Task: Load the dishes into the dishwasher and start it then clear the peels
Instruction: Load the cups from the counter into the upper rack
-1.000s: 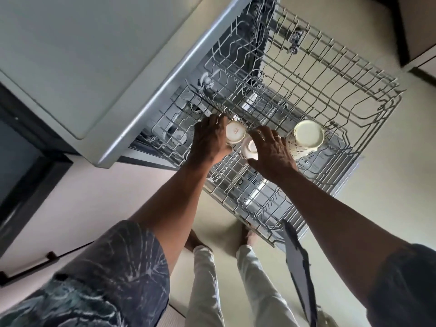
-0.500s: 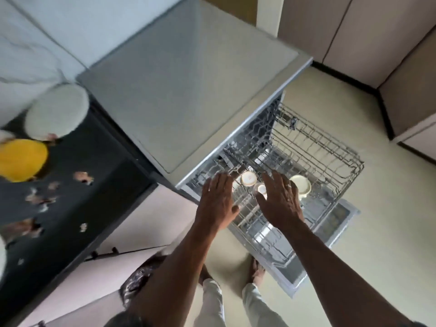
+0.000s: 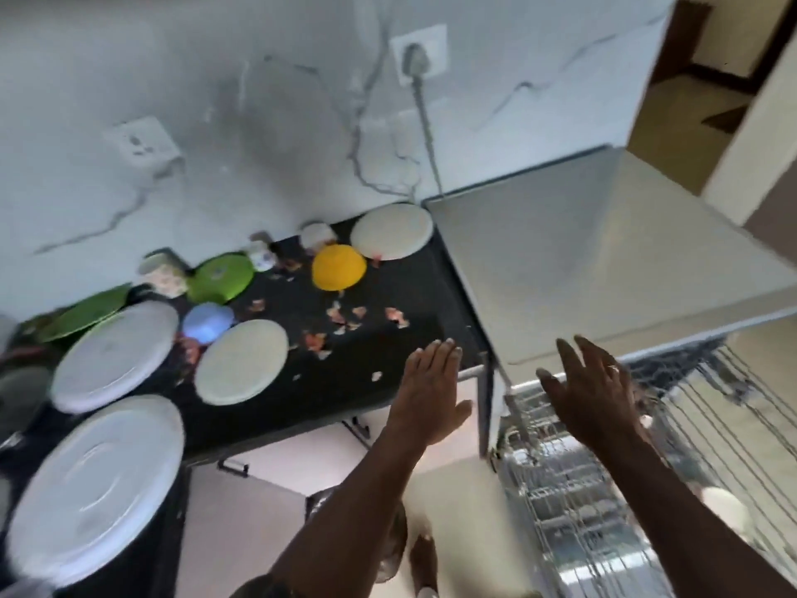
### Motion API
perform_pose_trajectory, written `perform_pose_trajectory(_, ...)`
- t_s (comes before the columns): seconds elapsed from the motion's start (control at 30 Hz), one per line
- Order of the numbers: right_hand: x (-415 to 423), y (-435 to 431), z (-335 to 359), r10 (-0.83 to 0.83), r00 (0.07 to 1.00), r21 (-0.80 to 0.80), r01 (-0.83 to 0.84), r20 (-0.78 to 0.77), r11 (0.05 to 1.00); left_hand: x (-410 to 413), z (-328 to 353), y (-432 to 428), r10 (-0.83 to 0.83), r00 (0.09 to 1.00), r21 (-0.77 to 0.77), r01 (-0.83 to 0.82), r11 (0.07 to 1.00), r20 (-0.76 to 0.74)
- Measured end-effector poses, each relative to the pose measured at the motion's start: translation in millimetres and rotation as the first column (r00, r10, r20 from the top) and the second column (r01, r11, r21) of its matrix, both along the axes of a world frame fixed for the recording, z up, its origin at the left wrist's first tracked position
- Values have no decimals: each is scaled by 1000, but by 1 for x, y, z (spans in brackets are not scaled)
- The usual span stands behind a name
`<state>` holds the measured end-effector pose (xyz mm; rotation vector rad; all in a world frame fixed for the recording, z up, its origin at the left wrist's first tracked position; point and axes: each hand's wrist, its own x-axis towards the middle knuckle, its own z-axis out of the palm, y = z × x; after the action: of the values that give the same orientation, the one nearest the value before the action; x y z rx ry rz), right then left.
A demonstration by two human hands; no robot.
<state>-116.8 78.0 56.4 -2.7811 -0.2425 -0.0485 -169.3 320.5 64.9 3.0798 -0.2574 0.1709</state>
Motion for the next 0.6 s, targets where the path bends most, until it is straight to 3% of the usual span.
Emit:
perform_pose_trajectory(0.2, 4, 90, 11, 119, 991, -25, -118, 66, 993, -34, 8, 85, 183, 983, -72, -184, 980, -21)
perform_pose_trajectory(0.3, 2, 114, 9, 142, 990, -22, -142, 21, 990, -45, 6, 104, 232, 971, -117, -238, 964, -60)
perform_pose_trajectory(0.6, -14, 291, 13, 324, 945, -82, -326, -35, 942, -94, -3, 259, 419, 902, -169, -431, 886, -105)
